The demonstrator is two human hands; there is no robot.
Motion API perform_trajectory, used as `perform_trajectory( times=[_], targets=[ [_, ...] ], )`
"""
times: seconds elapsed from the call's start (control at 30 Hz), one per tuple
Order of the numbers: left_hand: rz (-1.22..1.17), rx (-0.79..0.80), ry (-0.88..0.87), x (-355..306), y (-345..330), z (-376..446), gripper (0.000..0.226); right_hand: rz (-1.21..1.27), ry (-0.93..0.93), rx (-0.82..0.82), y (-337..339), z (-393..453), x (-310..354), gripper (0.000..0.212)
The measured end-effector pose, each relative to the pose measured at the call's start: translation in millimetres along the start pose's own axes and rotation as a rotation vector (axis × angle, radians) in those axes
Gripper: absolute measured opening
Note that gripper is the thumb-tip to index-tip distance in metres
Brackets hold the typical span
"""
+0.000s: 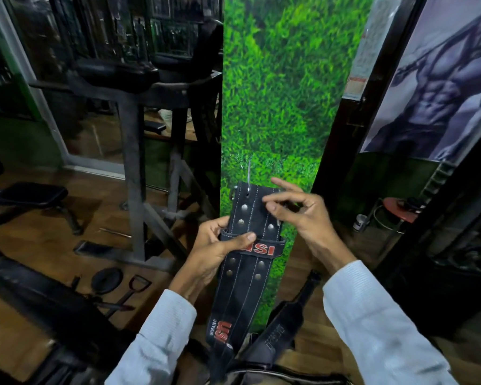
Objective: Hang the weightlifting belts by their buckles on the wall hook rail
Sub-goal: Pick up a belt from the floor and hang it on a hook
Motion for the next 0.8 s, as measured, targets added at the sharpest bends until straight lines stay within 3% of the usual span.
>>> perform_trajectory(
  times=[0.07, 0.13, 0.2, 0.23, 0.3, 0.37, 0.43, 0.53, 0.6, 0.67, 0.73, 0.8],
  targets=[
    [0.011, 0.004, -0.002, 0.5, 0.9, -1.3, 0.040, 0.177, -0.030, -0.108, 8.4, 10.1, 14.8, 0.020],
    [0.016, 0.030, 0.004, 1.4, -3.5, -3.7, 0.039, 0.043, -0.107, -0.093, 11.2, 28.1, 26.5, 0.036],
    [0.022, 0.051, 0.002, 1.8, -7.8, -4.4, 0.038, -0.303, -0.220, 0.150, -4.6, 46.1, 26.1, 0.059],
    [0.023, 0.060, 0.000, 2.0, -9.9, -4.5, 0.038, -0.405, -0.254, 0.282, -16.2, 50.2, 24.1, 0.061],
    [0.019, 0.065, -0.001, 1.5, -11.1, -5.2, 0.037, -0.367, -0.164, 0.398, -35.9, 59.2, 32.3, 0.032],
    [0.009, 0.050, -0.010, -0.2, -6.6, -6.0, 0.036, -0.229, 0.005, 0.355, -45.0, 60.3, 53.0, 0.015],
    [-0.026, 0.040, -0.018, -1.7, -0.3, -5.4, 0.036, -0.363, 0.191, 0.305, -47.9, 44.5, 64.5, 0.026],
    [-0.054, 0.030, -0.043, -6.2, 8.4, -2.7, 0.038, -0.840, 0.391, 0.365, -67.5, 1.5, 59.6, 0.063],
    [-0.058, 0.041, -0.038, -3.2, 6.5, -3.0, 0.036, -0.877, 0.422, 0.391, -70.0, -10.5, 52.5, 0.066],
    [-0.073, 0.054, -0.013, 2.7, 2.3, -3.4, 0.035, -0.677, 0.339, 0.257, -54.0, -5.1, 55.2, 0.054],
    [-0.070, 0.059, -0.007, 5.1, -0.8, -1.0, 0.037, -0.443, 0.200, -0.013, -24.0, 1.5, 58.5, 0.043],
    [-0.061, 0.060, -0.008, 1.6, -2.6, 1.2, 0.037, -0.385, -0.098, -0.238, 15.0, 3.3, 22.1, 0.038]
  ],
)
Point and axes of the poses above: each hand's wrist, its own z-axis towards the middle knuckle, its own y-axis out of the back of the hand, x = y × z, the point moved 10 cm from there along z, towards the middle knuckle, and after that the axes turned 11 degrees about y, right-handed, at the moved point
